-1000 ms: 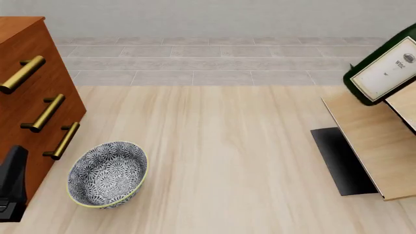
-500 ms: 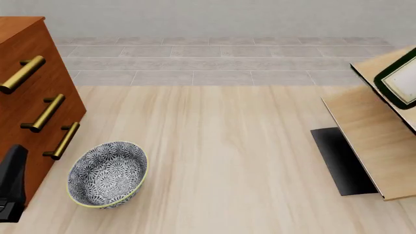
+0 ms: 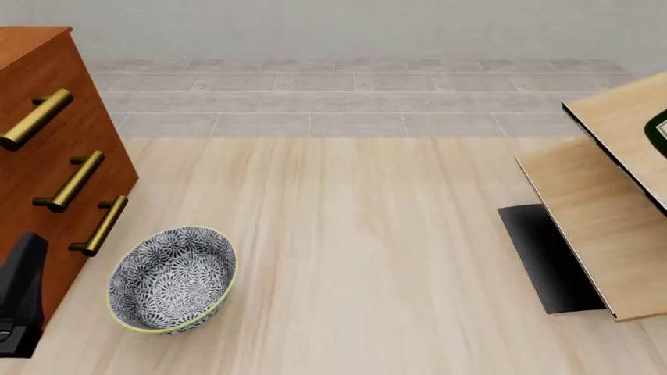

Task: Put the wine bottle on the wine rack.

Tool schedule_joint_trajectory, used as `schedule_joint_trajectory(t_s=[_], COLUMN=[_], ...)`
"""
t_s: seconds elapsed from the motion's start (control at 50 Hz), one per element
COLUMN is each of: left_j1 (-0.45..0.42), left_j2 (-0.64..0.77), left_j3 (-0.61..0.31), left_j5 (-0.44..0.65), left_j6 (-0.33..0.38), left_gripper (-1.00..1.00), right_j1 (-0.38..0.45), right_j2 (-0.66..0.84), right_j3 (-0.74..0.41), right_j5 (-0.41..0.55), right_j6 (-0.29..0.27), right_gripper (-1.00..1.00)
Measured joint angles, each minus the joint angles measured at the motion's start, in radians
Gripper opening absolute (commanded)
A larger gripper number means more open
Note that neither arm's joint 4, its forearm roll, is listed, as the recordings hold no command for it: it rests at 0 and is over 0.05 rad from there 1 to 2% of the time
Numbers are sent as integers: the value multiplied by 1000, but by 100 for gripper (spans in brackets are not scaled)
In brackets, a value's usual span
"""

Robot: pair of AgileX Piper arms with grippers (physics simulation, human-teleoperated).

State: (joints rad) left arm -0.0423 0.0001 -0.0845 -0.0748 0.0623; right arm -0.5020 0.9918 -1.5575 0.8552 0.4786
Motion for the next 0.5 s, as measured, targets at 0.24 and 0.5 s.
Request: schedule_joint_trajectory(t_s=[0.24, 0.5], left_j1=[-3, -4], left_j2=[0, 0], left_j3=[5, 9], left_j5=[-2, -5], left_j6=[1, 2], left_gripper=[100, 100], right_j1=[-36, -62], right_j2=[-5, -18], right_j3=[4, 37], right_j5=[5, -3], right_j6=[-10, -16], right_gripper=[-100, -100])
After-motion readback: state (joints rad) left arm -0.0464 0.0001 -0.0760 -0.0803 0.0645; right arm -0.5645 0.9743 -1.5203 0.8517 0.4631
